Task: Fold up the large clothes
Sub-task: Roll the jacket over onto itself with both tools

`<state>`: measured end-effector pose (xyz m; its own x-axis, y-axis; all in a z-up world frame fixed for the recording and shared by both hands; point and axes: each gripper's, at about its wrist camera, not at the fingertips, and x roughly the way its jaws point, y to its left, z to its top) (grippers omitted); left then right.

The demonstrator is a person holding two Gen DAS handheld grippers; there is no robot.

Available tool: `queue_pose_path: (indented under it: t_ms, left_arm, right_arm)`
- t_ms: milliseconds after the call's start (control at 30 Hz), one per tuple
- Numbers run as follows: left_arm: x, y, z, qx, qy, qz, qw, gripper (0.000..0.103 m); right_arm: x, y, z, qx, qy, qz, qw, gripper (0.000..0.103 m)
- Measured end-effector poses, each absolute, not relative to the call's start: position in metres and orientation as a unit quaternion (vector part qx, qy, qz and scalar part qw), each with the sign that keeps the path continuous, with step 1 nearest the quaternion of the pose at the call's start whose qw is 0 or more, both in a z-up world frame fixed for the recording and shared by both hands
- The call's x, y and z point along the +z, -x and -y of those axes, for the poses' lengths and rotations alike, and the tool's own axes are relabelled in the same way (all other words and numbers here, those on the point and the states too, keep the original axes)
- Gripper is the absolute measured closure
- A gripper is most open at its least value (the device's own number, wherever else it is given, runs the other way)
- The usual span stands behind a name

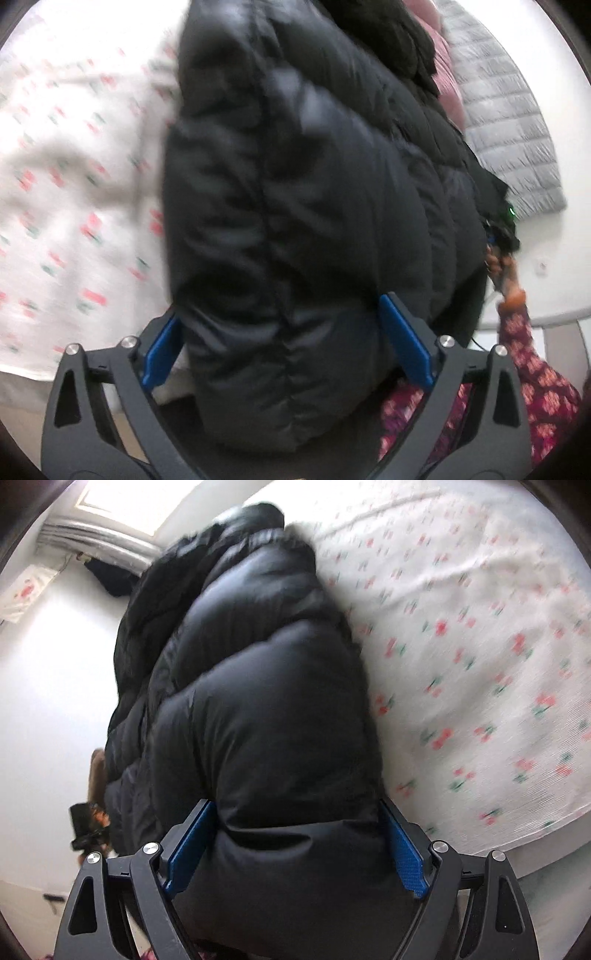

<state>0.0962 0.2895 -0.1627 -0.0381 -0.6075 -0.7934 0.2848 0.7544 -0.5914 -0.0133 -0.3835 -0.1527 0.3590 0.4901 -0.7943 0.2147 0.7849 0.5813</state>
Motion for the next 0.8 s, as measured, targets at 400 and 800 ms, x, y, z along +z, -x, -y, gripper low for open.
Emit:
queue_pose_path:
  t_ms: [400, 800]
  left_arm:
    - [-0.116, -0.060, -0.245, -0.334, 0.114, -0.571, 0.741, 0.088]
    - [-0.013, -0.001, -0.242, -0.406, 0.147, -0.449, 0.782, 0.095]
  right_arm:
    - [-0.125, 0.023, 0.350, 0.174, -0.344, -0.513, 0.767, 0.087]
    - [-0.019, 0.066, 0.335, 0.185, -0.297, -0.386, 0.854, 0.096]
